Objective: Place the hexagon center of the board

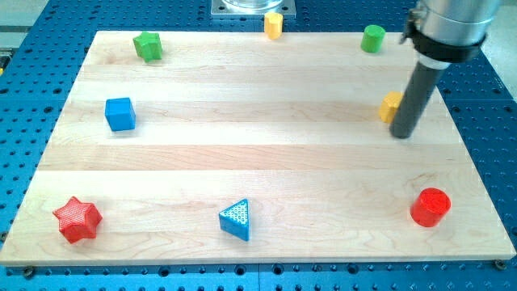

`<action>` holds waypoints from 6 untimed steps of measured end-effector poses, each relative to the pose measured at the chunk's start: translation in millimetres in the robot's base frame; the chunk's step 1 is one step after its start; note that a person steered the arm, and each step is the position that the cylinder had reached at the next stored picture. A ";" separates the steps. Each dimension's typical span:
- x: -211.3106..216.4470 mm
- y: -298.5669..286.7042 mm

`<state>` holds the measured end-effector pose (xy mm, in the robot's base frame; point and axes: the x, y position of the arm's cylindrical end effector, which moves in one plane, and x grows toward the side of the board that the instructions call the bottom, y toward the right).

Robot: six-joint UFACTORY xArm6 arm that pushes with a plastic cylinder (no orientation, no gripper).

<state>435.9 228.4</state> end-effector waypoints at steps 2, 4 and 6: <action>-40.6 42.6; -13.8 -133.6; -43.0 -136.7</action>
